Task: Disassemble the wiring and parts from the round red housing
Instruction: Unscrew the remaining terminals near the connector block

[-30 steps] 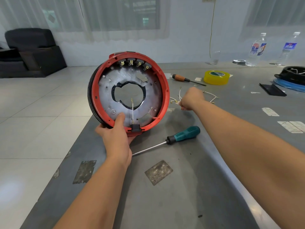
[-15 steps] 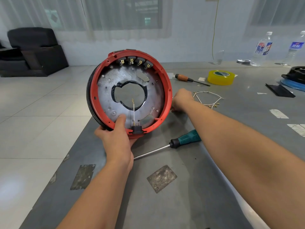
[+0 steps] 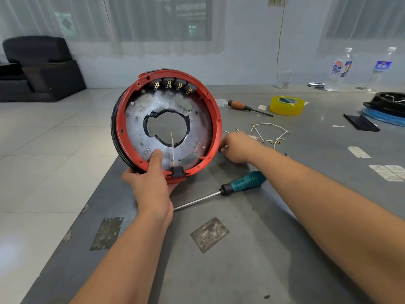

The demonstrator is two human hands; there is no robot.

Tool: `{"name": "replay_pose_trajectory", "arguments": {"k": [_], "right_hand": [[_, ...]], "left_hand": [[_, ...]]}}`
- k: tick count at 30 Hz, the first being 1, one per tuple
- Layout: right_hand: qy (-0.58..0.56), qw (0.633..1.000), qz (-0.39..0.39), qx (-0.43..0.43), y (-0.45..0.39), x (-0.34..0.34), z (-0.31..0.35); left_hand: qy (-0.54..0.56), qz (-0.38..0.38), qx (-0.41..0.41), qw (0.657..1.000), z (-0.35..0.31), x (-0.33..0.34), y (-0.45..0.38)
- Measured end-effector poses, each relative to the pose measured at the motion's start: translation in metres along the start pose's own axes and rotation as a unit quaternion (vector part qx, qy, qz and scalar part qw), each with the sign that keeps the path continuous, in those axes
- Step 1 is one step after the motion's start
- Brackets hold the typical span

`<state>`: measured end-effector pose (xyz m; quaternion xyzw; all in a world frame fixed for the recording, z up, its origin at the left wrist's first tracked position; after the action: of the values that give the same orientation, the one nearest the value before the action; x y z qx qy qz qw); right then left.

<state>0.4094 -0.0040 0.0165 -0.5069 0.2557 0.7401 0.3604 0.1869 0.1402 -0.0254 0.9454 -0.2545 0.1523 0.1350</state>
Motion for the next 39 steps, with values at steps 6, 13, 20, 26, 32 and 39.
{"name": "replay_pose_trajectory", "arguments": {"k": [6, 13, 20, 26, 32, 39], "right_hand": [[0.059, 0.998, 0.026, 0.004, -0.003, 0.012, 0.005], [0.039, 0.998, 0.052, 0.013, 0.009, 0.019, 0.002], [-0.068, 0.995, -0.062, 0.025, 0.076, -0.016, -0.005], [-0.114, 0.991, 0.059, 0.023, 0.129, 0.015, -0.020], [-0.203, 0.979, 0.027, -0.024, 0.132, 0.010, -0.025], [-0.583, 0.810, -0.050, 0.040, 0.132, -0.001, -0.040]], "left_hand": [[-0.004, -0.003, 0.001, 1.000, 0.001, -0.002, -0.002], [-0.004, 0.003, -0.001, 1.000, 0.001, -0.001, 0.000], [0.018, 0.011, 0.000, 1.000, -0.001, -0.001, 0.001], [0.028, 0.027, -0.004, 0.999, -0.002, -0.001, 0.002], [0.021, 0.037, -0.004, 0.999, 0.000, -0.002, 0.000], [0.048, 0.044, -0.035, 0.997, 0.005, -0.001, -0.004]]}}
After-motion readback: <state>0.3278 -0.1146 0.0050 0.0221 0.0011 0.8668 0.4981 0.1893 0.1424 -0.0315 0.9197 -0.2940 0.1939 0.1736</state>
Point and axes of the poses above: each hand's wrist, its own y-axis away from the middle knuckle, its own x-axis out of the palm, z = x × y, the point moved 10 cm from there along -y, towards the middle knuckle, and after that the axes turned 10 degrees about -y, right-handed, at the moved point
